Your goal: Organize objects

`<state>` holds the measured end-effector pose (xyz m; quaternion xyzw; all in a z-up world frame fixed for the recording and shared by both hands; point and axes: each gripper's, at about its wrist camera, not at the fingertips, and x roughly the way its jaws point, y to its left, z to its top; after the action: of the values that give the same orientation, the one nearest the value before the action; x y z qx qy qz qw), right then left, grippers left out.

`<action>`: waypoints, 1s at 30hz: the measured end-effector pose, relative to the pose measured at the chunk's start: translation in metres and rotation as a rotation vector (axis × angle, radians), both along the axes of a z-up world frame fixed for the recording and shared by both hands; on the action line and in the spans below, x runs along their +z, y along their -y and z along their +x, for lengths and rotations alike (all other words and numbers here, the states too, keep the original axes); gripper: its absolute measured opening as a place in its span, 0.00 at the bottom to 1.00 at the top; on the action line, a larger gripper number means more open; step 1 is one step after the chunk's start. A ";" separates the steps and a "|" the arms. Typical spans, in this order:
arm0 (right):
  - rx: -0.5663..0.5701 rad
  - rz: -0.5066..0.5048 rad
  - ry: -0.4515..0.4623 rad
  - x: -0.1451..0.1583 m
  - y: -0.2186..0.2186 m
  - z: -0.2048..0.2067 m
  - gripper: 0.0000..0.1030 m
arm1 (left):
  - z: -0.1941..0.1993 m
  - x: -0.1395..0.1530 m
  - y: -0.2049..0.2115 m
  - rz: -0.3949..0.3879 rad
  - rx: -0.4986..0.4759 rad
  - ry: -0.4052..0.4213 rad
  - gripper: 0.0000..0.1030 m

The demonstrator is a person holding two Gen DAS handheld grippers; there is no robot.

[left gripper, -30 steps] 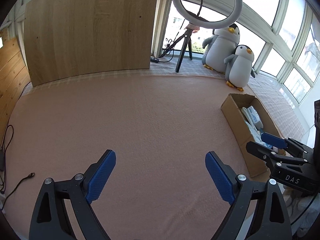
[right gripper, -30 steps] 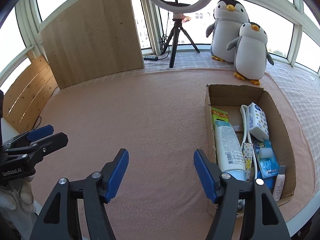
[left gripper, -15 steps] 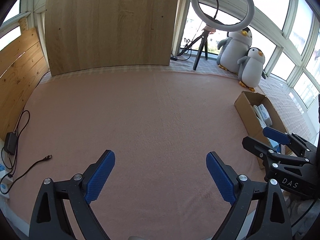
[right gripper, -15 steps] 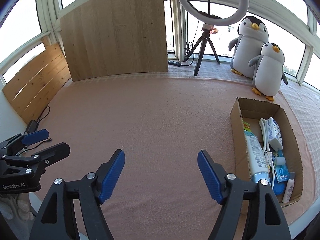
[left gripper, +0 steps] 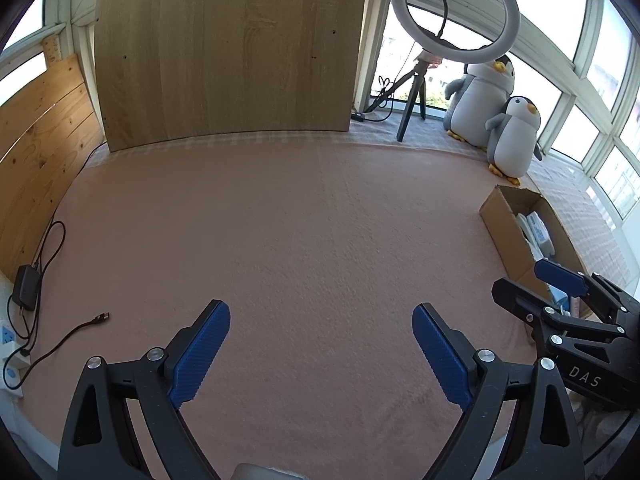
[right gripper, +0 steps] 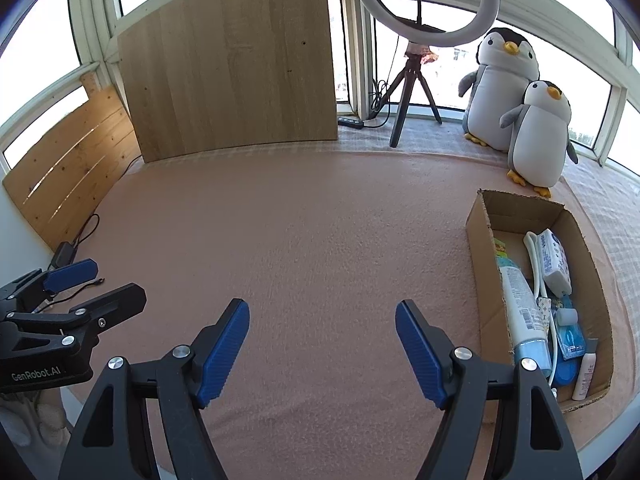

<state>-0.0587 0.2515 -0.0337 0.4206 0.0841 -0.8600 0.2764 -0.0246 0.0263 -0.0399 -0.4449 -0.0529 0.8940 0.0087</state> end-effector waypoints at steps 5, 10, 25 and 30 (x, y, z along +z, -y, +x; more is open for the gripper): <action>-0.010 0.000 0.001 -0.001 0.001 -0.003 0.70 | -0.002 -0.001 0.002 0.001 0.007 0.004 0.92; -0.016 -0.001 0.008 -0.003 0.001 -0.004 0.70 | -0.005 -0.001 0.004 -0.005 0.008 0.006 0.92; -0.033 0.002 0.016 -0.005 0.001 -0.003 0.70 | -0.004 -0.008 0.012 -0.001 0.028 0.027 0.94; -0.027 0.004 0.020 -0.007 0.003 -0.001 0.70 | -0.001 -0.011 0.013 0.000 0.036 0.030 0.94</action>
<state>-0.0594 0.2487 -0.0409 0.4311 0.0773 -0.8592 0.2646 -0.0254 0.0135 -0.0509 -0.4573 -0.0609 0.8872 -0.0083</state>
